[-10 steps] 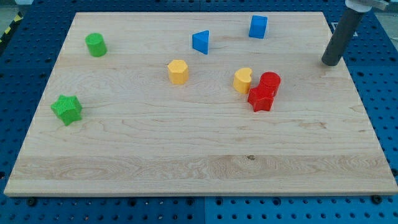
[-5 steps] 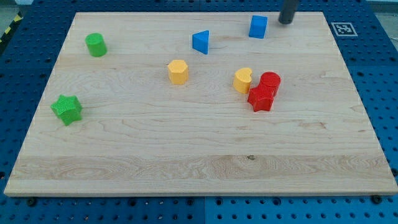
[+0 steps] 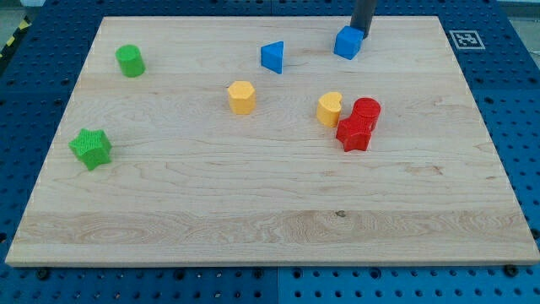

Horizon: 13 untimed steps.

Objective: Place the blue cube above the red circle

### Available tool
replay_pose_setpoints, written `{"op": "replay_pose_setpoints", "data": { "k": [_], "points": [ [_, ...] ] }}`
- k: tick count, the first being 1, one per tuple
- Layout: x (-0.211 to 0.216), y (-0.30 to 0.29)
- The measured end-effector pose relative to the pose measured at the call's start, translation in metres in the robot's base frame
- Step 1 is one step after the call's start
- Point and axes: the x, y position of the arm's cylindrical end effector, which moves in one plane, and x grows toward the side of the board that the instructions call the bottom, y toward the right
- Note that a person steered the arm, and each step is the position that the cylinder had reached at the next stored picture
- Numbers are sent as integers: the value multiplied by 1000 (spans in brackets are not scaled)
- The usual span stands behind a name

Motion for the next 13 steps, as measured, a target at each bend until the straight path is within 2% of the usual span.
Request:
{"op": "replay_pose_setpoints", "data": {
  "k": [2, 3, 6, 8, 10, 12, 13],
  "points": [
    [8, -16],
    [44, -13],
    [75, -16],
    [54, -67],
    [82, -61],
    [85, -60],
    [85, -83]
  ]
}}
